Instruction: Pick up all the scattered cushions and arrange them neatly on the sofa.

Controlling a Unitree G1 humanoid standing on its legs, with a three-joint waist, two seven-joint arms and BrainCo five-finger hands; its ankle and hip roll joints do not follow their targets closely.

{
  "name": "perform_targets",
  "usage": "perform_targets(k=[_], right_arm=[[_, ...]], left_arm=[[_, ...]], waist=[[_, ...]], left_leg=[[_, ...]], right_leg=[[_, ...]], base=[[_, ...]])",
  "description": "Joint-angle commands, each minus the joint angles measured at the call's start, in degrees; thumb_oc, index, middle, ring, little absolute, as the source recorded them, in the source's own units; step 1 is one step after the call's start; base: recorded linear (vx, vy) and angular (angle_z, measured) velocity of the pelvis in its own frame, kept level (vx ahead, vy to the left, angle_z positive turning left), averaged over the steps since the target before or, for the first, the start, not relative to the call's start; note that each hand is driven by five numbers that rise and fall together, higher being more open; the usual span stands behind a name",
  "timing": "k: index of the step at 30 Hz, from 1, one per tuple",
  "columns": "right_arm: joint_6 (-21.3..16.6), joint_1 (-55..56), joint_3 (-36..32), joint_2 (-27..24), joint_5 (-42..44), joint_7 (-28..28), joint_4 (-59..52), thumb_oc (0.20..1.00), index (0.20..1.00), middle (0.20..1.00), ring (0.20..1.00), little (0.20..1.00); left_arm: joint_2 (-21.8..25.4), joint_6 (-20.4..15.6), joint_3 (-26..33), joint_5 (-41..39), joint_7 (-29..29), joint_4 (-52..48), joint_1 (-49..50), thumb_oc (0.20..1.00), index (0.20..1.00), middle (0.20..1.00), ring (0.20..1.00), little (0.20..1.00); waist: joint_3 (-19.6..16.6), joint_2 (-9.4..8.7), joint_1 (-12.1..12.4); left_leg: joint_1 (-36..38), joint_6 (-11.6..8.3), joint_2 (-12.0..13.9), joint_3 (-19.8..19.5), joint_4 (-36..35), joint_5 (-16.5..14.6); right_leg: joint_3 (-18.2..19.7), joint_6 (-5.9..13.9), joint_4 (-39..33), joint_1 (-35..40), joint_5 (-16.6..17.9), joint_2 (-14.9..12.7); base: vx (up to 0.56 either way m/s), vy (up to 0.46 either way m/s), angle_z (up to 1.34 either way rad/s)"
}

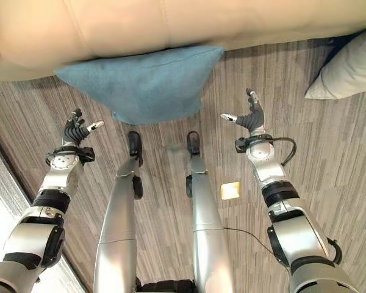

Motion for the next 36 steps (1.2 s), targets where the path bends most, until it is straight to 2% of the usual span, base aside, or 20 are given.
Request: perform_targets(k=[1,4,9,14,18,19,23,24,25,26,27,28,31,33,34,36], right_arm=[[-1.97,1.95,-0.19,-2.82,2.37,-0.89,-2.91,1.0,1.0,1.0,1.0,1.0],[-2.23,-3.19,2.81,-3.58,3.84,0.01,-2.31,1.0,1.0,1.0,1.0,1.0],[-2.39,-11.53,8.37,-1.54,5.24,0.57,-1.01,1.0,1.0,1.0,1.0,1.0],[-1.94,-19.39,12.52,0.9,4.92,-0.18,1.41,1.0,1.0,1.0,1.0,1.0],[-0.97,-27.67,15.59,3.9,3.63,-1.83,4.74,1.0,1.0,1.0,1.0,1.0],[-0.7,-28.62,16.25,4.54,3.13,-2.25,5.03,1.0,1.0,1.0,1.0,1.0],[1.36,-38.48,21.01,7.14,-2.23,-5.0,8.38,1.0,1.0,1.0,1.0,1.0],[2.73,-42.89,24.24,8.64,-5.24,-6.26,12.31,0.344,0.344,0.344,0.344,0.344],[3.31,-44.48,25.67,9.22,-6.73,-6.75,14.16,0.2,0.2,0.2,0.2,0.2],[4.52,-46.57,28.17,9.78,-10.12,-8.01,16.26,0.2,0.2,0.2,0.2,0.2],[4.7,-46.63,28.89,10.38,-10.75,-8.26,17.22,0.2,0.2,0.2,0.2,0.2],[4.82,-48.02,29.71,10.22,-11.5,-9.0,17.21,0.2,0.2,0.2,0.2,0.2],[4.34,-45.82,27.66,9.43,-9.96,-9.6,14.66,0.2,0.2,0.2,0.2,0.2],[3.92,-42.41,25.1,8.3,-9.66,-10.08,11.44,0.2,0.2,0.2,0.2,0.2],[3.73,-38.88,22.87,7.35,-9.93,-10.54,8.9,0.2,0.2,0.2,0.2,0.2],[3.68,-32.85,18.53,5.67,-10.93,-11.13,3.96,0.2,0.2,0.2,0.2,0.2]], left_arm=[[0.71,-1.47,2.63,-0.17,1.18,-2.75,2.1,1.0,1.0,1.0,1.0,1.0],[1.1,-1.3,1.53,-0.73,0.69,-3.67,-2.39,1.0,1.0,1.0,1.0,1.0],[-2.69,-1.39,-1.43,-3.54,0.77,-6.79,-10.25,1.0,1.0,1.0,1.0,1.0],[-3.68,-1.31,-4.49,-3.35,2.34,-5.3,-16.65,1.0,1.0,1.0,1.0,1.0],[-4.28,-0.99,-6.4,-3.3,4.77,-0.37,-24.15,1.0,1.0,1.0,1.0,1.0],[-4.7,-1.06,-6.81,-3.38,5.23,-0.39,-24.9,1.0,1.0,1.0,1.0,1.0],[-4.26,-1.71,-6.47,-2.87,9.17,-0.58,-30.6,1.0,1.0,1.0,1.0,1.0],[-4.68,-2.04,-6.01,-3.67,10.53,-0.34,-32.11,0.558,0.558,0.558,0.558,0.558],[-4.9,-2.15,-5.81,-3.88,11.09,-0.04,-32.72,0.423,0.423,0.423,0.423,0.423],[-5.74,-2.4,-5.1,-3.75,12.19,-1.32,-32.69,0.2,0.2,0.2,0.2,0.2],[-6.26,-2.37,-5.31,-3.5,12.55,-1.22,-32.21,0.2,0.2,0.2,0.2,0.2],[-6.02,-2.53,-4.98,-2.99,13.09,-2.37,-33.22,0.2,0.2,0.2,0.2,0.2],[-5.74,-2.53,-3.88,-2.73,13.32,-6.34,-31.2,0.2,0.2,0.2,0.2,0.2],[-6.08,-2.52,-2.22,-3.36,13.02,-9.96,-28.21,0.2,0.2,0.2,0.2,0.2],[-7.04,-2.62,-1.51,-3.83,12.53,-12.2,-25.62,0.2,0.2,0.2,0.2,0.2],[-9.12,-2.42,-0.98,-4.04,11.82,-17.15,-21.48,0.2,0.2,0.2,0.2,0.2]], waist=[[-1.85,1.32,-1.97],[-1.85,1.85,-1.83],[-1.85,2.1,-1.89],[-1.85,2.43,-2.13],[-1.85,3.03,-1.95],[-1.85,3.13,-1.9],[-1.85,3.71,-1.91],[-1.85,3.96,-1.89],[-1.85,4.1,-1.84],[-1.85,4.34,-1.73],[-1.85,4.6,-1.64],[-1.85,4.62,-1.68],[-1.85,4.51,-1.92],[-1.85,4.07,-2.33],[-1.85,3.75,-2.69],[-1.85,3.03,-2.91]], left_leg=[[1.52,-7.32,-0.02,-7.49,1.88,4.59],[-0.94,-8.06,-0.97,-9.14,2.38,4.61],[-3.98,-9.44,-2.85,-11.74,3.48,4.42],[-7.09,-9.94,-4.75,-13.52,4.9,4.03],[-10.67,-10.22,-6.24,-14.99,5.54,4.33],[-10.46,-10.2,-6.56,-15.24,6.08,3.55],[-13.8,-11.05,-7.41,-15.5,5.28,4.98],[-14.02,-10.94,-7.04,-15.15,4.89,4.86],[-13.97,-10.86,-6.84,-15.02,4.75,4.83],[-13.87,-10.7,-6.47,-14.71,4.32,4.86],[-12.41,-10.38,-6.24,-14.52,4.8,3.7],[-13.93,-10.58,-6.15,-14.36,4.13,4.92],[-12.81,-10.67,-5.76,-13.94,3.14,5.03],[-10.98,-10.74,-5.02,-13.67,2.04,4.96],[-7.98,-10.54,-4.43,-13.25,1.54,3.78],[-4.14,-10.63,-3.37,-12.22,-0.72,3.79]], right_leg=[[4.98,5.31,0.7,1.76,11.69,-1.33],[6.26,6.99,2.65,-1.73,11.2,-0.71],[7.65,8.69,5.25,-6.05,10.16,0.01],[8.33,9.44,6.83,-9.61,9.89,0.37],[8.88,10.05,7.67,-13.64,10.03,0.92],[8.93,10.04,7.95,-13.31,9.27,0.96],[9.62,10.27,7.52,-16.84,10.23,1.22],[9.63,10.17,7.25,-17.37,10.04,1.24],[9.63,10.11,7.12,-17.45,9.87,1.22],[9.72,10.05,6.71,-17.48,9.78,1.19],[9.7,10.08,7.17,-16.04,8.62,1.22],[9.92,9.92,6.35,-17.55,9.7,1.13],[10.0,9.67,5.64,-16.43,9.8,0.88],[9.75,9.45,4.96,-15.01,9.82,0.8],[9.41,9.27,4.75,-12.27,8.82,0.74],[9.05,8.6,2.93,-8.72,8.9,0.39]], base=[[0.06,0.001,0.12],[0.05,0.009,0.09],[0.02,0.001,0.03],[0.0,0.004,0.07],[0.0,0.0,0.0],[0.0,0.0,0.0],[-0.02,0.017,0.06],[0.0,0.0,0.0],[0.02,0.012,-0.08],[0.04,0.015,-0.09],[0.01,0.005,-0.06],[0.0,0.0,0.0],[-0.02,-0.014,0.01],[0.02,-0.061,0.02],[0.03,-0.105,0.09],[0.01,-0.106,0.08]])
